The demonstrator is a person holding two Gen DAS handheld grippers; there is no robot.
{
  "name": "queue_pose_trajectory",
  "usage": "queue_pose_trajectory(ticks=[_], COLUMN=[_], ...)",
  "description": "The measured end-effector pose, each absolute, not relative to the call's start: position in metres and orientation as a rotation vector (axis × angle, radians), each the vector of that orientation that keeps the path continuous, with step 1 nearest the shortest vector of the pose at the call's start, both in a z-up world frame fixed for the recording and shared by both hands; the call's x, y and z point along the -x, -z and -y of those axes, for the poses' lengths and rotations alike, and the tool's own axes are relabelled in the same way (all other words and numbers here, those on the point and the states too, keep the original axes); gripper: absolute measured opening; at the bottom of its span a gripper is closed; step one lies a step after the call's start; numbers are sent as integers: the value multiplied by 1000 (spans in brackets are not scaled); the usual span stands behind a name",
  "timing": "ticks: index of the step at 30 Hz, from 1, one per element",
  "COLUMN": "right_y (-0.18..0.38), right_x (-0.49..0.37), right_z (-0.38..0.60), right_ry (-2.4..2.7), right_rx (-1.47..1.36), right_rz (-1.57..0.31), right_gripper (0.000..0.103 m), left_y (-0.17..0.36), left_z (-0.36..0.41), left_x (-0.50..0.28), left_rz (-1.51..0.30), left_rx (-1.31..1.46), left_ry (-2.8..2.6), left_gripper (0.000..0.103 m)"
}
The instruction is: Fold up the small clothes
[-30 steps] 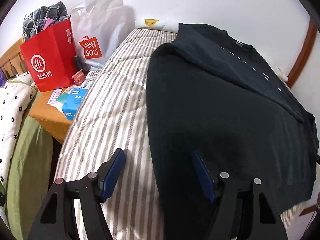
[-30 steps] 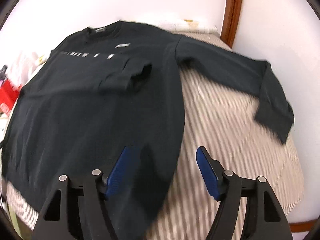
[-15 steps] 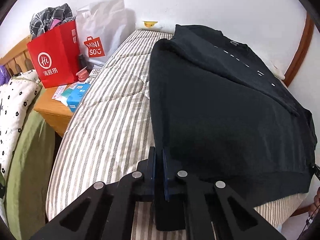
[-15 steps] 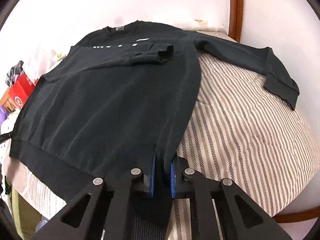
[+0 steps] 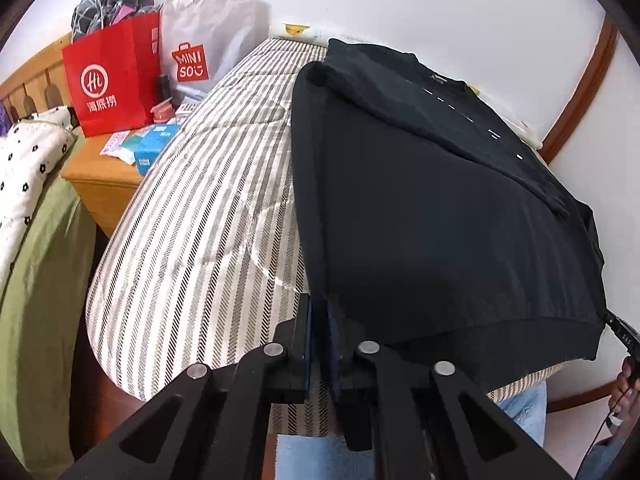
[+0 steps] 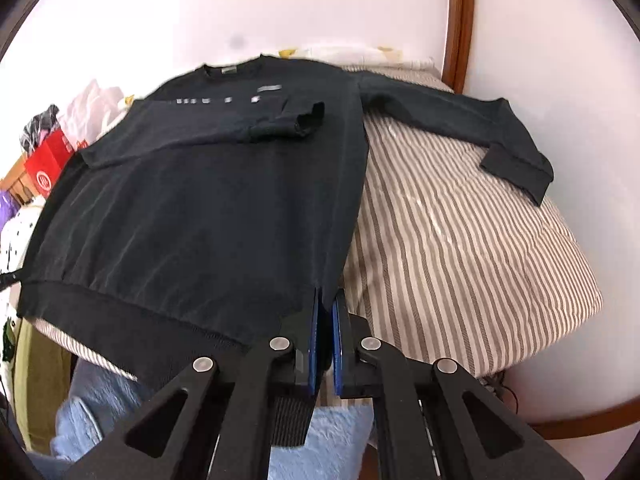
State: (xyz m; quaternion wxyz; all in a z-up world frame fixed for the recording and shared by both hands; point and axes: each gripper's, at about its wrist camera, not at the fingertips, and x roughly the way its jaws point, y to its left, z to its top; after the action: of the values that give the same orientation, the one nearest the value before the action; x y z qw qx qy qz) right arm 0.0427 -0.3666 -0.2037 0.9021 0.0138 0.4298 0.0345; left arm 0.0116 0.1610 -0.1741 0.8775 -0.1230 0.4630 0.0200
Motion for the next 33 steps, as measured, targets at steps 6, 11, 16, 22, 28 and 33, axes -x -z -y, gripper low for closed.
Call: queue_pose_trajectory(ticks=[6, 11, 16, 22, 28, 33], right_y=[181, 143, 123, 109, 103, 117], right_x=[-63, -110, -176, -255, -335, -397], right_z=[352, 310, 253, 174, 90, 21], right_ry=[-53, -109, -205, -349, -474, -520], right_rx=[14, 15, -23, -20, 18, 114], right_rz=[-842, -760, -739, -718, -728, -745], right_gripper=[23, 48, 48, 48, 50, 50], left_y=[162, 151, 147, 153, 162, 170], left_z=[-157, -162, -166, -175, -193, -198], left_x=[-34, -74, -120, -176, -220, -239], left_rz=[-945, -937, -944, -951, -935, -935], left_rx=[177, 176, 147, 75, 31, 11], left_ry=[-79, -74, -72, -113, -165, -167], left_gripper=[29, 41, 41, 41, 41, 41])
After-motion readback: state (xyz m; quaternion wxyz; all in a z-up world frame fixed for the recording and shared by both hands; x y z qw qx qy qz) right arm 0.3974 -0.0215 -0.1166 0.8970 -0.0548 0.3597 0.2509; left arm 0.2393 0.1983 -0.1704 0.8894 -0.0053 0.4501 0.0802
